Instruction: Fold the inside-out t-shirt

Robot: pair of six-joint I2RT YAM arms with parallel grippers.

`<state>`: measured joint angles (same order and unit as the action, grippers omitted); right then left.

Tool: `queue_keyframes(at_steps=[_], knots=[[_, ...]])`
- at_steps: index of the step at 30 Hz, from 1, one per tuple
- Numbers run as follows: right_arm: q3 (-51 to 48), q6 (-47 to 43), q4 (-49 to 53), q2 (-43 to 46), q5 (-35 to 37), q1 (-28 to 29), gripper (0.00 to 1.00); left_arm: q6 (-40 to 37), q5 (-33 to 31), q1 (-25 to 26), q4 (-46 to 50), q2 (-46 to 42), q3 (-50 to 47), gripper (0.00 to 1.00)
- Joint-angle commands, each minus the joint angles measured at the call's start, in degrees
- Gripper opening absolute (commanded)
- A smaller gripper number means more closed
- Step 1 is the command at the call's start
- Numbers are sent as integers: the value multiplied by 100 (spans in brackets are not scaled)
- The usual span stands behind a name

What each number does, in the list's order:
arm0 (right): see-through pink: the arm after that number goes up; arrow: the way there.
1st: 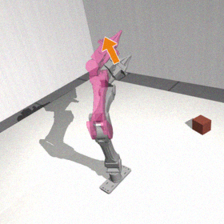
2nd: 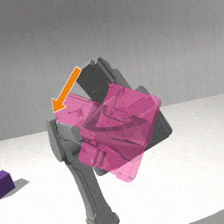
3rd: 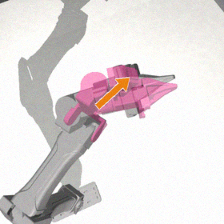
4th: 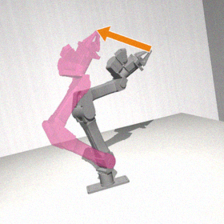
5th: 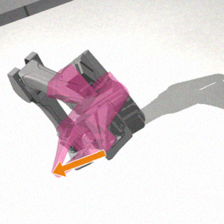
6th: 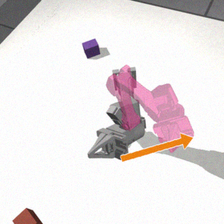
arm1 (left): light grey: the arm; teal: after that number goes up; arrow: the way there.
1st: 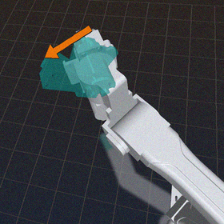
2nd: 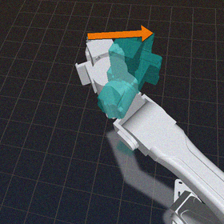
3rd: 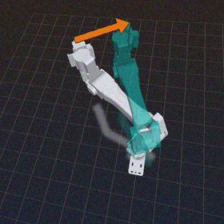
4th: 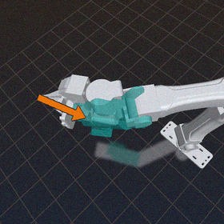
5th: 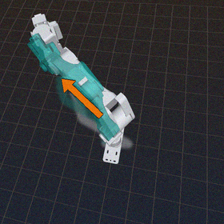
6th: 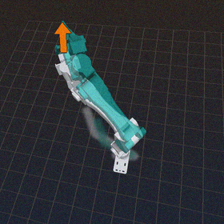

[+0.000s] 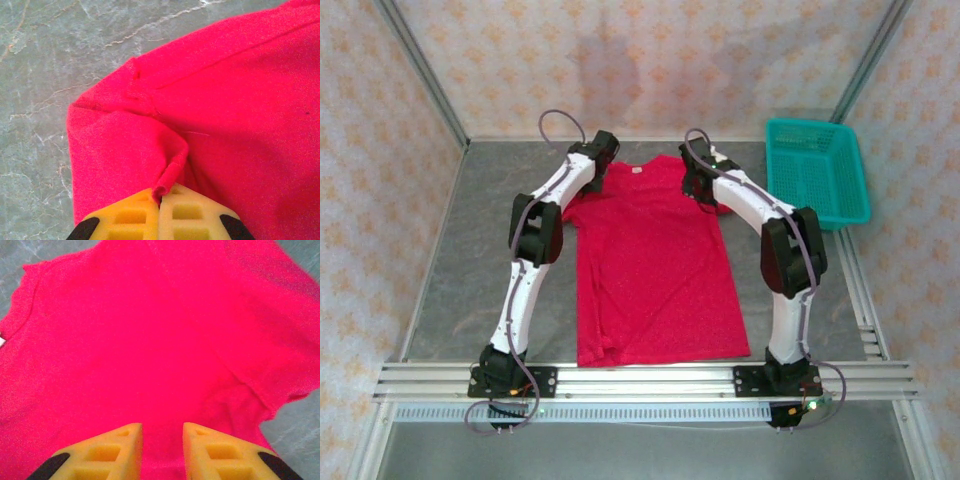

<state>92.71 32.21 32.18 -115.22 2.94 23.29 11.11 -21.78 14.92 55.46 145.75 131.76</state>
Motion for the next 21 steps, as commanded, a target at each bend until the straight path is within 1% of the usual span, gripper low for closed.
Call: queue_keyframes(at_steps=[1, 5, 11, 12, 13, 14, 15, 16, 17, 18, 19, 21], knots=[[-223, 430, -102, -574, -274, -64, 26, 250, -350, -264, 229, -533, 192, 0], [-480, 618, -82, -765, -193, -173, 26, 618, -344, -786, 345, -868, -22, 0], [-638, 578, 18, -680, -31, -279, 26, 1280, -472, -1478, 246, -1387, -987, 0], [-628, 547, 35, -669, -30, -290, 26, 1437, -522, -1573, 255, -1466, -1106, 2], [-609, 512, 57, -644, -42, -283, 26, 1635, -567, -1681, 262, -1543, -1237, 8], [-584, 462, 69, -602, -111, -285, 26, 1853, -603, -1778, 247, -1671, -1371, 17], [-560, 390, 67, -552, -194, -281, 26, 1919, -650, -1815, 171, -1819, -1534, 36], [-520, 301, 77, -491, -296, -274, 26, 2111, -756, -1805, 54, -2026, -1756, 61], [-456, 190, 94, -415, -478, -265, 27, 2123, -802, -1752, -131, -2255, -2001, 70], [-396, 93, 132, -348, -601, -254, 28, 2123, -860, -1660, -259, -2473, -2198, 74], [-297, 11, 236, -259, -688, -231, 30, 2102, -933, -1496, -366, -2710, -2407, 74], [-181, -168, 420, -87, -785, -198, 34, 1831, -755, -1047, -590, -3093, -2756, 74]])
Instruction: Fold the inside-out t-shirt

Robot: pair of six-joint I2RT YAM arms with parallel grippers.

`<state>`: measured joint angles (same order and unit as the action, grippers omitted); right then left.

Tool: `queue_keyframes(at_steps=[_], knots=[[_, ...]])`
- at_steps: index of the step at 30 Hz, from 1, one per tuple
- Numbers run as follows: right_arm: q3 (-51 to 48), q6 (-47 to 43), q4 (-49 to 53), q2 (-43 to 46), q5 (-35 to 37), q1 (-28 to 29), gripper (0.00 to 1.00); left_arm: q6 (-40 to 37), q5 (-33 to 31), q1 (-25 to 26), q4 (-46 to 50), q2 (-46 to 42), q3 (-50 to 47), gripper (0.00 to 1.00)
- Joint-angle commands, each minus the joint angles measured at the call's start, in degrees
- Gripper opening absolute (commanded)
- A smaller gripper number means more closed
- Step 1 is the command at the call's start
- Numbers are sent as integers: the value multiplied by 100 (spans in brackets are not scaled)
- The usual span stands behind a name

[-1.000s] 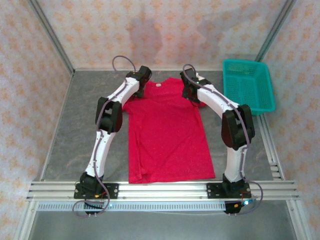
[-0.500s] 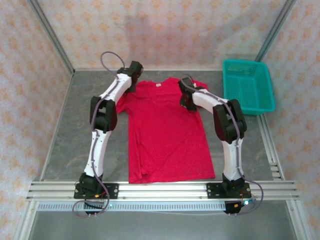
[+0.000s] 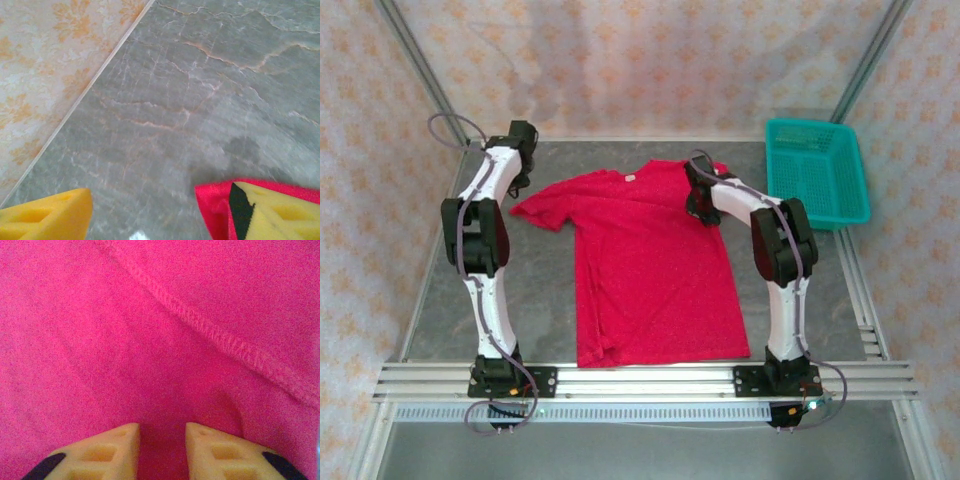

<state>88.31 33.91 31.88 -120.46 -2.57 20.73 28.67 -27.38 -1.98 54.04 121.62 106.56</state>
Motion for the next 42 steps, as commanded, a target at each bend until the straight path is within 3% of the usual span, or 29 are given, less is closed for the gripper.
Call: queue_keyframes(at_steps=[1, 5, 9, 13, 18, 26, 28, 31, 34, 38, 42], knots=[[250, -402, 510, 551, -301, 66, 36, -12, 24, 948, -457, -828, -355, 73], [-152, -513, 574, 949, -339, 63, 42, -130, 1051, 2216, -567, -909, -735, 72], [-656, -507, 440, 1120, -346, 52, 44, 164, 2095, 2792, -1074, -534, -1167, 71], [-954, -443, 274, 1054, -374, -31, 45, 500, 2089, 2694, -1029, 98, -998, 71], [-823, -330, -68, 507, -434, -205, 45, 272, 1982, 2335, -635, 1039, 141, 71], [1234, -364, 219, -1355, -557, -438, 45, -67, 2376, 1852, 299, 3212, 3738, 71], [1998, -488, 544, -1743, -570, -487, 45, -36, 2543, 1713, 273, 3426, 4200, 71], [3208, -846, 1406, -2020, -522, -513, 45, -122, 2549, 1580, 123, 3081, 4126, 72], [3415, -1132, 1892, -1518, -456, -509, 46, -381, 2293, 1605, -123, 2125, 3319, 72], [2041, -1178, 1537, -42, -412, -407, 48, -590, 1971, 1844, -578, 451, 1554, 71], [-123, -978, 864, 1716, -451, -226, 49, -1005, 1391, 2553, -726, -1122, -293, 68]])
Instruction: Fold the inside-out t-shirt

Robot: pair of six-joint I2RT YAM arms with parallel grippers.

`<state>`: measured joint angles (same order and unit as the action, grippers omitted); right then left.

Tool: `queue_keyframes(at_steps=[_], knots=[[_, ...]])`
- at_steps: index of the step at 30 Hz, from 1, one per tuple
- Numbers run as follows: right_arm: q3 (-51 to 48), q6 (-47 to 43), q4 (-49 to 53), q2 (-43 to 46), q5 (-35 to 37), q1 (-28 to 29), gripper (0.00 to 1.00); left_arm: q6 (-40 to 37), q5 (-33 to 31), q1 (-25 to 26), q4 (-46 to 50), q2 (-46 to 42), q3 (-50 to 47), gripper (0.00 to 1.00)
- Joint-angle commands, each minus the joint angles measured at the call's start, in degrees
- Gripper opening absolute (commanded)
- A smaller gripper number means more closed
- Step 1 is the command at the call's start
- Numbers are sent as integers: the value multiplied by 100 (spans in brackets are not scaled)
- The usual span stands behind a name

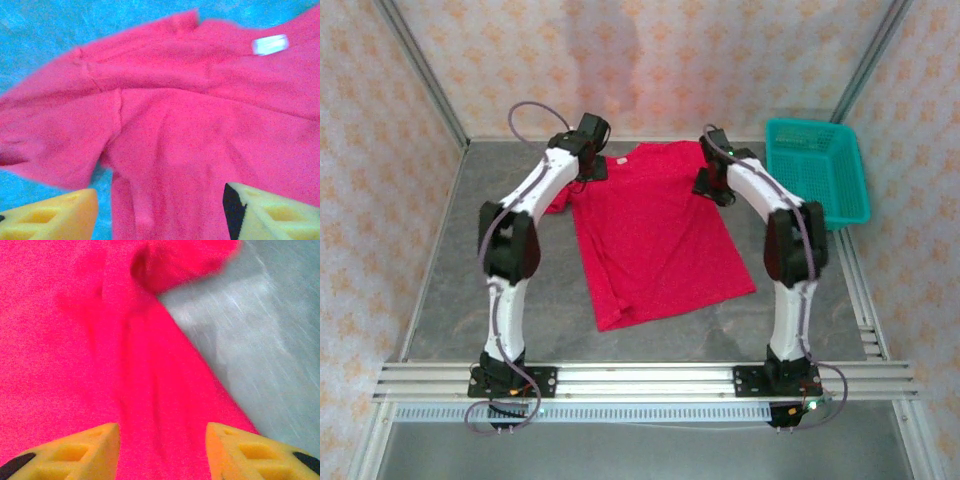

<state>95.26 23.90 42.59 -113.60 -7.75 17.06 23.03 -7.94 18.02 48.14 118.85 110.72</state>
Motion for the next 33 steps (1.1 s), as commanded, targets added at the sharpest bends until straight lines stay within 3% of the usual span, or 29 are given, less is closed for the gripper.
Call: queue_keyframes(at_steps=[1, 6, 13, 19, 33], knots=[[-1308, 102, -341, 1378, 26, 166, 49, -562, -684, 814, -151, -1286, -1233, 67], [-3266, 462, -808, 2996, 39, 281, 50, -519, -1120, 2143, -122, -2623, -3354, 66], [-4591, 761, -1102, 4182, 91, 291, 53, -201, -730, 3603, -881, -3407, -5104, 68], [-4859, 879, -1112, 4446, 12, 294, 53, -261, -407, 3951, -1338, -3309, -5510, 71], [-4870, 870, -1034, 4546, 105, 290, 53, -419, 534, 3998, -1202, -2937, -5629, 73]])
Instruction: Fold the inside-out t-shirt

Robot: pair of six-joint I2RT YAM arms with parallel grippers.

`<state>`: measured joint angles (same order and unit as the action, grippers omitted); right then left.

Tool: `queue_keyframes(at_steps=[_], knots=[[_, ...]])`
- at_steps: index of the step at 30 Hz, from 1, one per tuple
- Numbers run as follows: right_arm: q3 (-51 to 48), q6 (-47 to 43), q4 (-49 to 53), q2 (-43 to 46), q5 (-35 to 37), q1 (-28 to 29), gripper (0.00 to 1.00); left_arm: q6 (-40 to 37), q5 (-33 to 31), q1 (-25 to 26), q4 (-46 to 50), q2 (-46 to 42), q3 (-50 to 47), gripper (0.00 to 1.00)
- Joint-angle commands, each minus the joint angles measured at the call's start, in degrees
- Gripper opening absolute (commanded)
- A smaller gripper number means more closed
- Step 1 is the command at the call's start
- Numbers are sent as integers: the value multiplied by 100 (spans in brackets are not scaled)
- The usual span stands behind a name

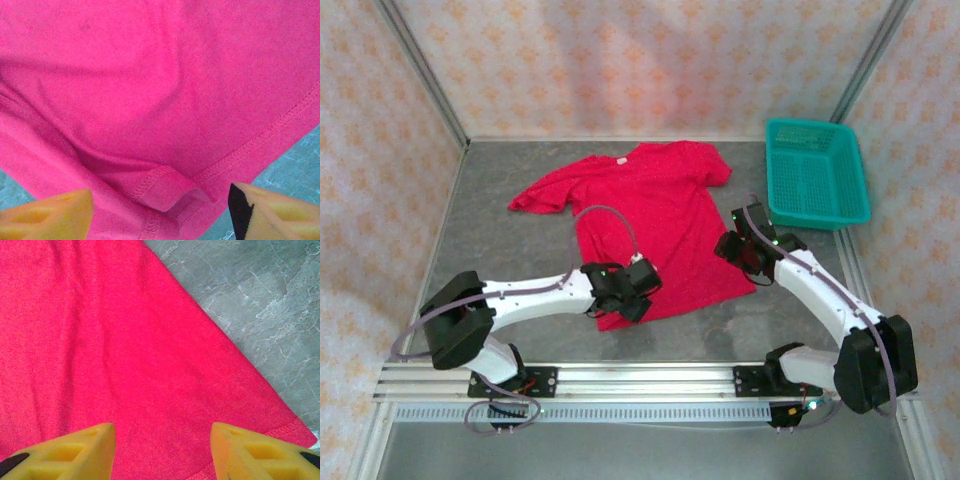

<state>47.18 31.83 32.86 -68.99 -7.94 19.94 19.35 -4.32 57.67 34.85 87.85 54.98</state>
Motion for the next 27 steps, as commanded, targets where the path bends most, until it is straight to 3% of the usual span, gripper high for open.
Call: queue_keyframes(at_steps=[1, 8, 10, 12, 14, 18, 22, 24, 27], knots=[[-60, 77, -71, 90, 111, 7, 53, -25, 184, 29, 141, 226, -56, 72], [28, 75, -43, 89, 85, 9, 53, 73, -228, 27, 97, 764, 10, 70], [54, 76, -21, 90, 79, 6, 53, 101, -443, 30, 146, 908, 116, 60], [66, 77, 7, 90, 74, 3, 52, 111, -598, 29, 275, 1018, 256, 39], [31, 86, 14, 93, 74, 9, 51, 129, -748, 26, 488, 1036, 412, 26], [-52, 112, 60, 315, 84, 12, 47, 126, -1036, 33, 996, 922, 755, 9], [-93, 112, 98, 301, 74, 56, 45, 93, -1110, 27, 1446, 805, 1119, 9], [-93, 120, 132, 310, 66, 91, 43, 86, -1046, 40, 1562, 725, 1272, 0], [-116, 147, 218, 405, 40, 175, 38, 125, -1017, 38, 1644, 627, 1501, 0]])
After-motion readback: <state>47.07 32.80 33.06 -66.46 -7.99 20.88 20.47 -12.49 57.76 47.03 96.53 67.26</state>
